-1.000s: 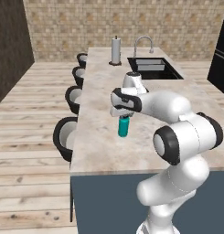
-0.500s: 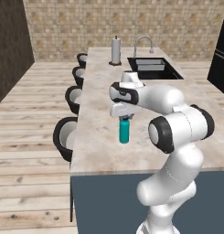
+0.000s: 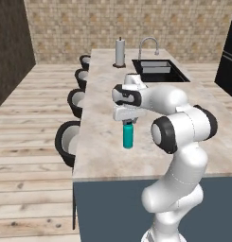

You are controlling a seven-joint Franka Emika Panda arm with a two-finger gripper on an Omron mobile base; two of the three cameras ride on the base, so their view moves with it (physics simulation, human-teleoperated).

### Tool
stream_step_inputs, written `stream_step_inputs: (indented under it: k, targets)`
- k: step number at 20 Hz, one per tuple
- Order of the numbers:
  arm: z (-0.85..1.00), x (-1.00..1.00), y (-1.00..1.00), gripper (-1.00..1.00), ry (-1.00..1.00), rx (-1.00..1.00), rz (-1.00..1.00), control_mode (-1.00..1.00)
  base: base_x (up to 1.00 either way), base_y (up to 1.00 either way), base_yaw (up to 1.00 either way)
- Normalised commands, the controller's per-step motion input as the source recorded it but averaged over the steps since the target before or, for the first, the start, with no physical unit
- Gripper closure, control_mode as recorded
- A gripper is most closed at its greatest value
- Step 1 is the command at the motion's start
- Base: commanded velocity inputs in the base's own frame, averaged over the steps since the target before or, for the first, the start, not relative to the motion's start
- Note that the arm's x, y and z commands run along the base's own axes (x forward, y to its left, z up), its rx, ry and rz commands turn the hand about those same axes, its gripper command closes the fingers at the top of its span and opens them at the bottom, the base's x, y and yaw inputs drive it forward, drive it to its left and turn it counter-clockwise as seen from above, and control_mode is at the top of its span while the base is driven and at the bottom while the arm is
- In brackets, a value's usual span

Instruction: Move the drinks to the dining counter.

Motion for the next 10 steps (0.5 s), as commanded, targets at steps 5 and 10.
stream_step_inputs:
  k: [5,10]
  targets:
    - [-0.27,0.00,0.00,1.00,-0.11,0.00,0.00,-1.00,0.00,0.00,0.00]
    - [-0.02,0.00,0.00,1.00,0.00,0.00,0.00,-1.00,0.00,0.00,0.00]
